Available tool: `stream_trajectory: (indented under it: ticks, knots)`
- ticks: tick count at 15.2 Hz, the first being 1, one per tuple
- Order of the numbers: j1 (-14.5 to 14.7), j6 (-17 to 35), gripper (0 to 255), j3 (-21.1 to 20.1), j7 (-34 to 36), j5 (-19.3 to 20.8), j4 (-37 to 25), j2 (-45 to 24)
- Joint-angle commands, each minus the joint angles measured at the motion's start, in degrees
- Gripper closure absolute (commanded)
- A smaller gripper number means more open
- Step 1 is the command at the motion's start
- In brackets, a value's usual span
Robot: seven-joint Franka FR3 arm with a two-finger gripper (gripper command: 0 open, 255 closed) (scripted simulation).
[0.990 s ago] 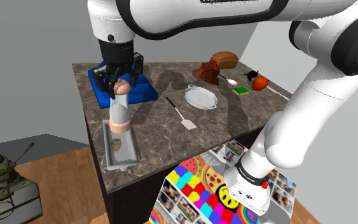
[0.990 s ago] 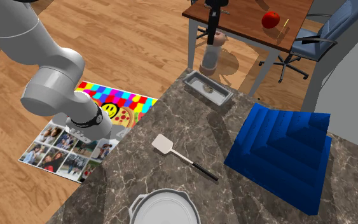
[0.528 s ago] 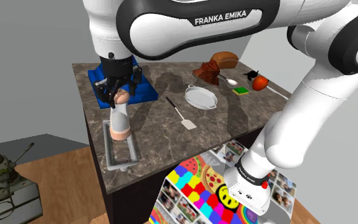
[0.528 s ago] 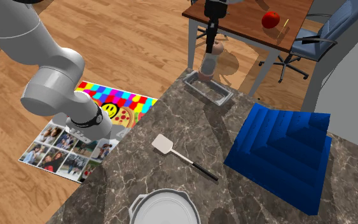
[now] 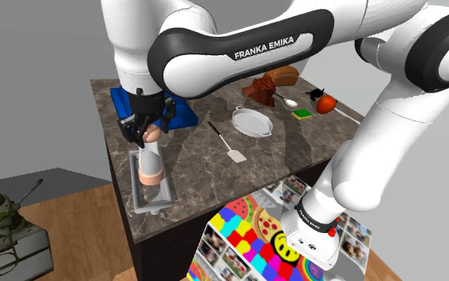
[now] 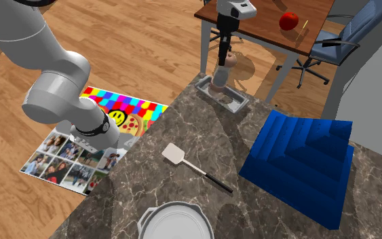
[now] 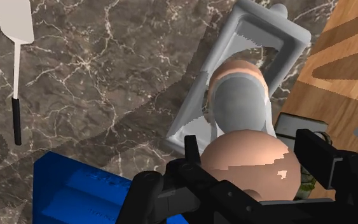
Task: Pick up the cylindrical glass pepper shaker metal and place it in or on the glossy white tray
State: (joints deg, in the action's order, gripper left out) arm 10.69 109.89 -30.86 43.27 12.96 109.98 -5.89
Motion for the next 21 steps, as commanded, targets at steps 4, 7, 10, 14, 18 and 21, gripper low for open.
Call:
stream_trajectory:
  ticks: [4, 7, 10, 14, 18, 21]
  knots:
    - [0.1, 2.0, 255, 0.0, 0.6, 0.4, 1.6, -0.5]
    - [0.1, 2.0, 255, 0.0, 0.6, 0.4, 1.6, -0.5]
    - [0.1, 2.0, 255, 0.0, 0.6, 0.4, 1.6, -0.5]
    - [0.1, 2.0, 0, 0.0, 0.6, 0.4, 1.6, -0.5]
    - [0.3, -1.6, 0, -0.3, 0.1, -0.3, -1.3, 0.3]
    - [0.5, -4.9, 0, -0.5, -0.2, -0.8, -4.3, 0.7]
